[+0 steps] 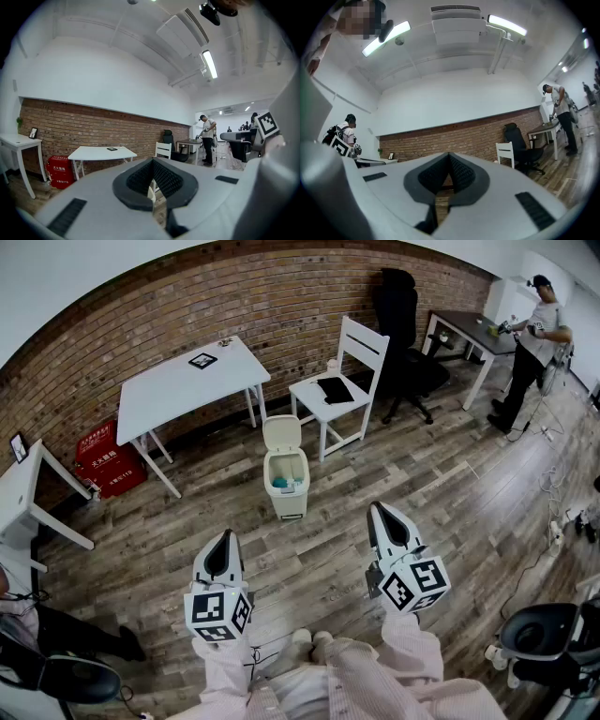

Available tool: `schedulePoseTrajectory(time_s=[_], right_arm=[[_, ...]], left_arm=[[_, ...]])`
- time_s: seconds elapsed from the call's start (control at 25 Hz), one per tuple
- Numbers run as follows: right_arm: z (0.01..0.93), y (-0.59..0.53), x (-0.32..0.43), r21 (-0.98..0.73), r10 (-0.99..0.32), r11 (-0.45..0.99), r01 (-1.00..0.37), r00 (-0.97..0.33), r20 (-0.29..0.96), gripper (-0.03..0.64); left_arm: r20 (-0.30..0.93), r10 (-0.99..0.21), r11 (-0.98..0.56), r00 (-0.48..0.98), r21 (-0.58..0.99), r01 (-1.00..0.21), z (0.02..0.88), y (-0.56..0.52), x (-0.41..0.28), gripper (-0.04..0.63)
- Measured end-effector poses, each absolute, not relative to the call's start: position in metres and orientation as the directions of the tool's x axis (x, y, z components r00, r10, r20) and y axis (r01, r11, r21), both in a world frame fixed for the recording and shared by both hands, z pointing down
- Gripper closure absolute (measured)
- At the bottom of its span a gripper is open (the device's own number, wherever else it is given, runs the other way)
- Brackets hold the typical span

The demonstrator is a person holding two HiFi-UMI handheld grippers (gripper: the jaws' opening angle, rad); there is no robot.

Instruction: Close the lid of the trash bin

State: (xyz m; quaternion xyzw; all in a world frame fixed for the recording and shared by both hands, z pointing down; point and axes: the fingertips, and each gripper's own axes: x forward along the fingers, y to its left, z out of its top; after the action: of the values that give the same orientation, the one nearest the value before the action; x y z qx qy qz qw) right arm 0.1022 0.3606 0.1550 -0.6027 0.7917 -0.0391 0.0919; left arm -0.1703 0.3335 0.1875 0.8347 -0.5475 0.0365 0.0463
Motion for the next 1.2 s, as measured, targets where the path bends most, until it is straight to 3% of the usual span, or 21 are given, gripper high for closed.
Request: schedulePoseTrajectory(time_s=[0.28, 0.72, 1.08, 1.2], right_arm=[[0.168, 0.358, 0.120, -0.181, -0.968, 0.251, -0.951, -0.248, -0.040, 0.614], [0.184, 0.363, 0.136, -0.190, -0.951, 0.307, -0.933, -0.304, -0.046, 0.614], [0.191, 0.344, 0.144, -0.223, -0.945, 0.326, -0.919, -0.322, -0.054, 0.477], [0.194, 0.333, 0.141, -0.226, -0.944, 0.329, -0.917, -0.326, -0.050, 0.466]], left_arm=[[0.111, -0.912, -0.391, 0.394, 0.047, -0.919, 0.189, 0.337, -0.156, 0.603], [0.128, -0.935, -0.325, 0.330, 0.057, -0.944, 0.200, 0.347, -0.153, 0.603], [0.138, -0.928, -0.341, 0.345, 0.055, -0.938, 0.204, 0.339, -0.133, 0.603], [0.145, -0.927, -0.341, 0.346, 0.055, -0.938, 0.206, 0.331, -0.132, 0.603]])
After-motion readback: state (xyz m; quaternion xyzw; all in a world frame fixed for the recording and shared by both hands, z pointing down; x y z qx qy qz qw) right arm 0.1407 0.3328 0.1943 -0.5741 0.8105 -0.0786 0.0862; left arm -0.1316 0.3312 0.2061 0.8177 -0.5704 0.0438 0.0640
